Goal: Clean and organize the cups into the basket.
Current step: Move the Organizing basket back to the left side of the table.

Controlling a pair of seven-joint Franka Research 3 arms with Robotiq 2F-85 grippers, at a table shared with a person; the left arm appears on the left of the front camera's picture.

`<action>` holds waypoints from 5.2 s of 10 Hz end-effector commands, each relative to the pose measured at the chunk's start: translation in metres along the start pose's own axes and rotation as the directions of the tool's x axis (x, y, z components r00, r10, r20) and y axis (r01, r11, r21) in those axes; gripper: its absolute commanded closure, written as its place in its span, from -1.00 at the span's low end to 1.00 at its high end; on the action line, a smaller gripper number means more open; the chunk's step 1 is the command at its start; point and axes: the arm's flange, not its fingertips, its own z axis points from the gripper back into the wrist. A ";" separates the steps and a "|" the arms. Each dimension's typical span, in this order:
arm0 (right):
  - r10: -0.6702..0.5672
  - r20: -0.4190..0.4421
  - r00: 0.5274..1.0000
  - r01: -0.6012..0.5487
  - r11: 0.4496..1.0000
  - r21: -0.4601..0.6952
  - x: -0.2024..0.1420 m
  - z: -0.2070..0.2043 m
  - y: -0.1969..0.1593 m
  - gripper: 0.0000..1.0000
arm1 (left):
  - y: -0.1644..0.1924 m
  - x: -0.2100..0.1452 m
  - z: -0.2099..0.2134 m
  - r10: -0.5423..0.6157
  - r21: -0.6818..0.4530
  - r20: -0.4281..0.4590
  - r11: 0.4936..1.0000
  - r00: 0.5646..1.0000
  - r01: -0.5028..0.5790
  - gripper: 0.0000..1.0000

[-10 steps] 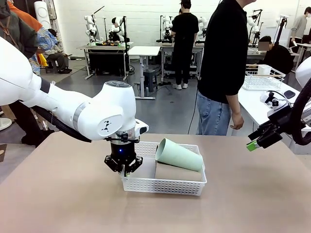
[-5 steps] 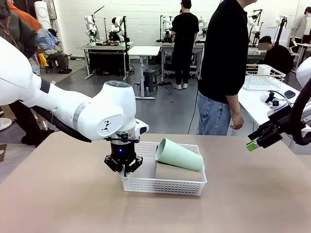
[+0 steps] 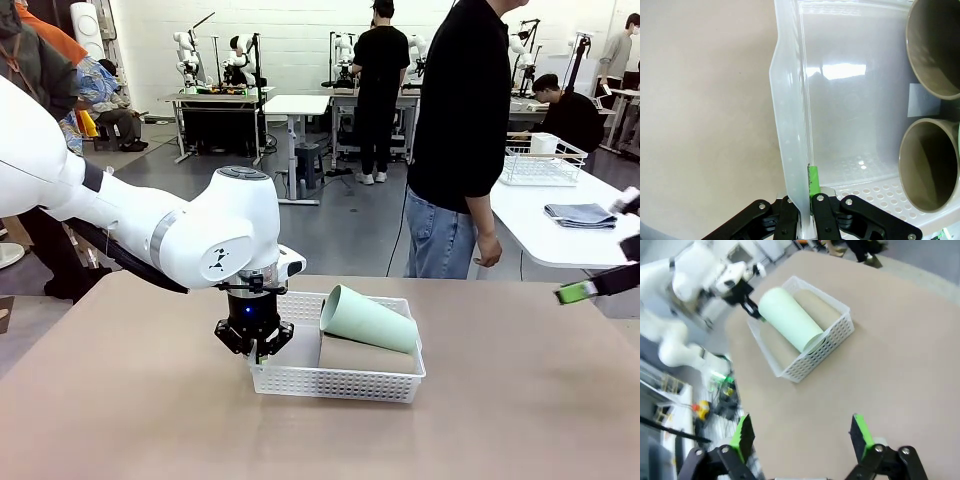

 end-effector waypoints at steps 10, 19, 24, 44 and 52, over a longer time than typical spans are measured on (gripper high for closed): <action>-0.429 0.303 0.851 0.425 0.901 0.083 -0.236 0.156 0.089 -1.00 | -0.001 -0.002 -0.001 -0.001 0.004 -0.003 1.000 1.000 0.001 1.00; -0.446 0.197 0.873 0.437 0.895 0.089 -0.216 0.144 0.060 -1.00 | -0.001 -0.002 -0.001 -0.001 0.004 -0.003 1.000 1.000 0.001 1.00; -0.446 0.197 0.873 0.437 0.895 0.089 -0.216 0.144 0.060 -1.00 | 0.087 0.029 -0.001 0.136 0.051 0.007 0.989 0.991 -0.136 0.92; -0.446 0.197 0.873 0.437 0.895 0.089 -0.216 0.144 0.060 -1.00 | 0.365 0.030 0.015 0.078 0.148 -0.076 0.987 0.994 -0.066 0.92; -0.446 0.197 0.873 0.437 0.895 0.089 -0.216 0.144 0.060 -1.00 | 0.381 0.040 -0.018 0.069 0.189 -0.136 0.981 0.988 -0.042 0.92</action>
